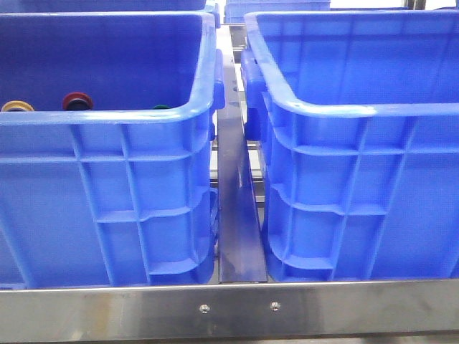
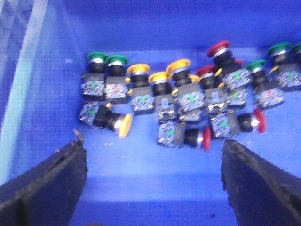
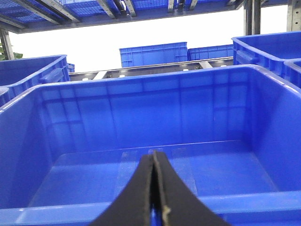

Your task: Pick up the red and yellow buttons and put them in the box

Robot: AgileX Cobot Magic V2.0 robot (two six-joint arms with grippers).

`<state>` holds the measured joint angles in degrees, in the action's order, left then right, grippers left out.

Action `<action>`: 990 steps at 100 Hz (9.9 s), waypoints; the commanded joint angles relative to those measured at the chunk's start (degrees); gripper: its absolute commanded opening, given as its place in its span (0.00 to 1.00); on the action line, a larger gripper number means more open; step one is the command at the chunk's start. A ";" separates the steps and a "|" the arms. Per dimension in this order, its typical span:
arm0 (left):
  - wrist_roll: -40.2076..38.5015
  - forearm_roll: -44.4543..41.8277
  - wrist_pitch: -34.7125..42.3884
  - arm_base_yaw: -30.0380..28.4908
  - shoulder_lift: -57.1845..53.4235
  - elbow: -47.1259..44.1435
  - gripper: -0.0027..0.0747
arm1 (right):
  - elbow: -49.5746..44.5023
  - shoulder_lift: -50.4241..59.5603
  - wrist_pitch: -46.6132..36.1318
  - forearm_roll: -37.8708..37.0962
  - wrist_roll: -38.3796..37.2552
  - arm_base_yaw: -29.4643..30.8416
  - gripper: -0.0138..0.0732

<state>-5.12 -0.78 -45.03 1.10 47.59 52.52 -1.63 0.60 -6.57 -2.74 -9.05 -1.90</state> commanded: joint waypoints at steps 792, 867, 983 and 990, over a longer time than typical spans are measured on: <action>-25.37 -26.70 5.83 60.09 21.24 17.14 0.86 | 52.19 -66.19 45.78 92.98 58.80 -13.16 0.40; -30.31 -26.69 2.65 20.14 -5.07 -3.33 0.86 | 52.19 -66.19 43.08 91.17 62.66 -7.43 0.40; -30.10 -28.78 2.30 14.95 -17.88 -9.73 0.01 | 56.96 -83.08 0.96 89.92 88.50 -7.43 0.40; -30.10 -28.78 2.30 14.95 -17.88 -9.73 0.01 | 59.45 -86.37 1.02 89.81 88.50 -7.43 0.40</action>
<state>-34.70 -27.91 -45.97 16.22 29.49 41.38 53.36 -84.48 -5.12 87.97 78.62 -9.82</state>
